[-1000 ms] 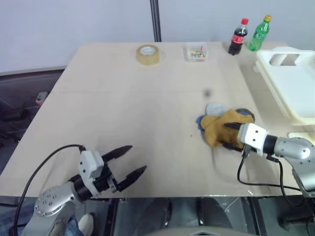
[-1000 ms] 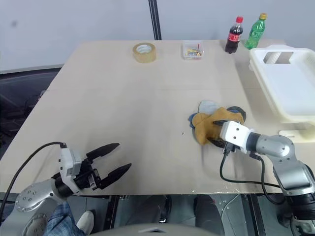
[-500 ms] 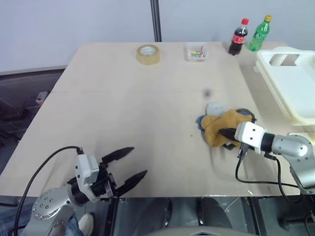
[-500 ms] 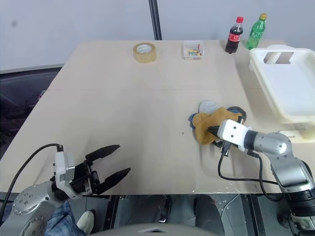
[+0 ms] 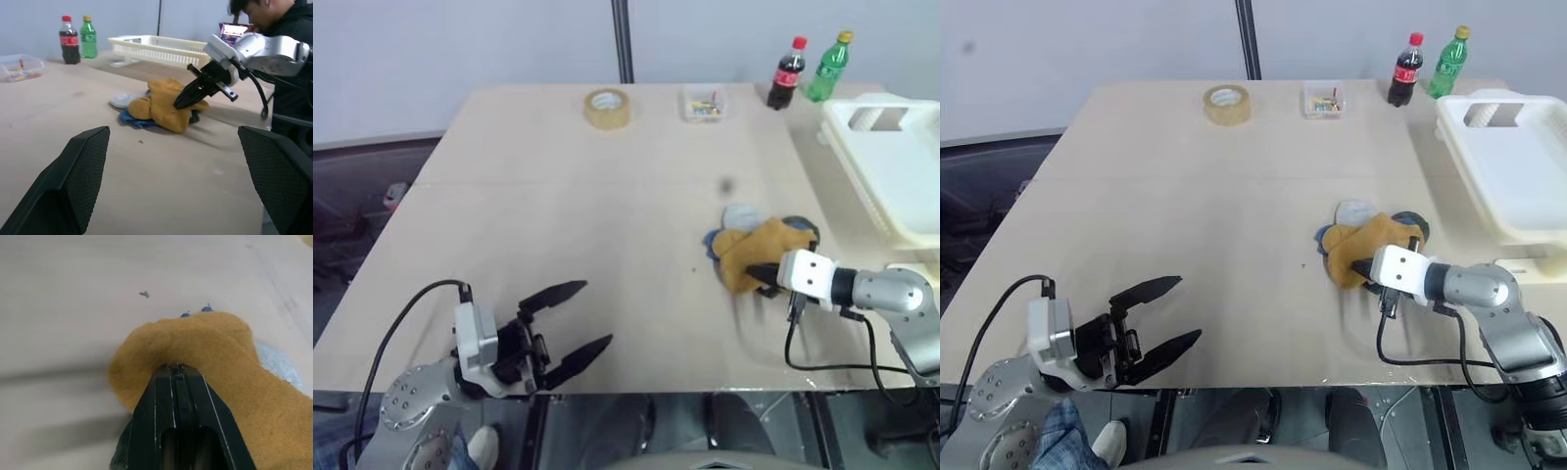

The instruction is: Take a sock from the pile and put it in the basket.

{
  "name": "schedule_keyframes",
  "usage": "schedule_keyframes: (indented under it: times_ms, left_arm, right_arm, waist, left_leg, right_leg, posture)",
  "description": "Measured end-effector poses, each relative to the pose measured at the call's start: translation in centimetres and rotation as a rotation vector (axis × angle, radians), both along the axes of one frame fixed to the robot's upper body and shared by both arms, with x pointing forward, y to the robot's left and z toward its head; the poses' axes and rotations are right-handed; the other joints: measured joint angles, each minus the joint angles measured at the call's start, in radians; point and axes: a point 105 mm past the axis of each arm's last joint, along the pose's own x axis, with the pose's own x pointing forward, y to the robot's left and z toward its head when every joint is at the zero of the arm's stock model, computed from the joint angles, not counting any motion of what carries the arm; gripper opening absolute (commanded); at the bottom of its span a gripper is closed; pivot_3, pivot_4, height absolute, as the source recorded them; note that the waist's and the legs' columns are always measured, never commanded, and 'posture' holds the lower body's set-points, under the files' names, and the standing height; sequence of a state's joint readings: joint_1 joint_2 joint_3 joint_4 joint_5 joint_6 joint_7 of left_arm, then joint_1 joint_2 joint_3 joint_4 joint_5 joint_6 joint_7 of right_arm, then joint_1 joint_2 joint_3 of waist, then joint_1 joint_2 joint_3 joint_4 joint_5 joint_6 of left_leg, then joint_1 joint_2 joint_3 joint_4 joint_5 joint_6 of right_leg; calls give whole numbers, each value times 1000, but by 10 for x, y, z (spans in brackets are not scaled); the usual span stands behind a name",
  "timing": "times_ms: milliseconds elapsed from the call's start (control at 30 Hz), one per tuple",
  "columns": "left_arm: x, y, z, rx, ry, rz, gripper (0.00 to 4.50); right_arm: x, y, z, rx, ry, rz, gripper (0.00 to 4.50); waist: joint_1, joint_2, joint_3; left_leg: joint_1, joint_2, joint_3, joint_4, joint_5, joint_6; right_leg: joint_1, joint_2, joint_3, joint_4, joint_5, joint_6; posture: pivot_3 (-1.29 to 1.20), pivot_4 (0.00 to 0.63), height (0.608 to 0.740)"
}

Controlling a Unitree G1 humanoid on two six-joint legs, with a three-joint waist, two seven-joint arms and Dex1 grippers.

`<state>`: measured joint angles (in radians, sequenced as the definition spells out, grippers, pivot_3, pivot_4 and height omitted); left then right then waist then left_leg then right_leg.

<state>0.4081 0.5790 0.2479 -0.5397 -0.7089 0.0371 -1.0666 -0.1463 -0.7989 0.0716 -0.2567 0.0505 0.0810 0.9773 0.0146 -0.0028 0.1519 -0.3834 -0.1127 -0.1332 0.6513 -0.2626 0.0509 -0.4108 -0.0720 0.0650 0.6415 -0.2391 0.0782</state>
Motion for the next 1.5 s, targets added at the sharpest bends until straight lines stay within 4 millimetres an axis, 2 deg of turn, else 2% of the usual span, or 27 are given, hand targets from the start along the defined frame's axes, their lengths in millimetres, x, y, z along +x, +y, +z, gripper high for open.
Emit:
schedule_keyframes:
  times_ms: [133,333,367,433,567,600,767,900,1000,1067,1133,1200,1267,1433,1500]
  left_arm:
    - [0,0,-1,0,1,-4,4500]
    - [0,-2,-1,1,-5,-10,4500]
    - [0,-2,-1,1,-4,-12,4500]
    - [0,-3,-2,1,-4,-13,4500]
    - [-1,-2,-2,6,-5,-10,4500]
    - [-1,-2,-3,6,-5,-9,4500]
    - [-2,-2,-4,6,-2,-9,4500]
    - [-3,-2,-4,7,-2,-11,4500]
    - [-3,-2,-3,9,-4,-16,4500]
    - [-2,-2,-3,12,-4,-18,4500]
    - [-1,-3,-3,14,-6,-24,4500]
    - [0,-3,-2,16,-8,-32,4500]
    - [0,-3,-2,18,-8,-33,4500]
    - [1,-2,-4,20,-1,-25,4500]
    - [0,-1,-5,18,5,-20,4500]
  right_arm:
    - [0,2,-1,-12,6,14,2934]
    - [8,1,-8,-56,-7,7,2934]
    - [8,1,-8,-57,-6,6,2558]
    - [9,2,-7,-49,-9,7,2124]
    - [10,5,-4,-35,-19,15,258]
    - [10,5,-4,-34,-19,16,46]
    - [6,11,1,-6,-19,51,46]
    - [0,25,12,39,-10,95,46]
    - [-4,45,13,107,108,84,46]
    - [3,61,13,149,214,42,46]
    - [10,79,24,183,256,54,46]
    - [13,106,46,226,273,111,46]
    - [15,120,51,216,281,131,46]
    - [30,139,-4,30,317,130,46]
    - [35,144,-14,-19,270,160,46]
  waist:
    - [0,0,0]
    - [-1,-1,0]
    - [0,-1,0]
    - [0,-1,1]
    - [-1,-1,1]
    - [-1,-1,1]
    - [-1,-1,1]
    - [-2,-2,1]
    - [-1,-2,2]
    - [-4,-2,2]
    - [-10,-2,3]
    - [-12,-2,3]
    - [-7,-2,2]
    - [-3,-3,2]
    - [-7,-3,2]
  left_leg:
    - [0,0,0,0,0,0]
    - [0,0,0,0,1,-2]
    - [0,0,0,0,1,-2]
    - [0,0,0,0,1,-2]
    - [0,0,0,0,1,-2]
    - [0,0,0,0,1,-2]
    - [0,0,0,0,0,0]
    - [0,0,0,0,0,0]
    - [0,0,0,0,0,0]
    - [0,0,0,0,0,0]
    - [0,0,1,0,0,0]
    - [0,1,-1,-1,0,0]
    - [0,1,-1,-1,1,-2]
    - [-2,-1,-1,-2,2,-4]
    - [-2,-1,-1,-2,2,-4]
  right_leg:
    - [0,0,0,0,0,0]
    - [0,0,0,0,0,0]
    - [0,0,0,0,0,0]
    - [0,0,0,0,0,0]
    - [0,0,0,0,0,0]
    - [0,0,0,0,0,0]
    - [0,0,0,0,0,0]
    - [0,0,0,0,0,0]
    - [0,0,0,0,0,0]
    - [0,0,1,1,0,0]
    - [-1,1,1,1,0,-1]
    - [-1,1,0,1,0,-1]
    - [-1,1,-2,0,1,-1]
    - [-3,0,-2,-2,1,-1]
    - [-4,0,-1,0,1,-1]
  posture:
    - [0,150,739]
    - [0,150,739]
    - [0,150,739]
    - [0,150,739]
    - [0,150,739]
    - [0,150,739]
    - [0,150,739]
    - [0,150,739]
    - [0,150,739]
    - [0,150,739]
    - [0,150,739]
    - [0,150,739]
    - [0,150,739]
    - [0,150,739]
    - [0,150,739]
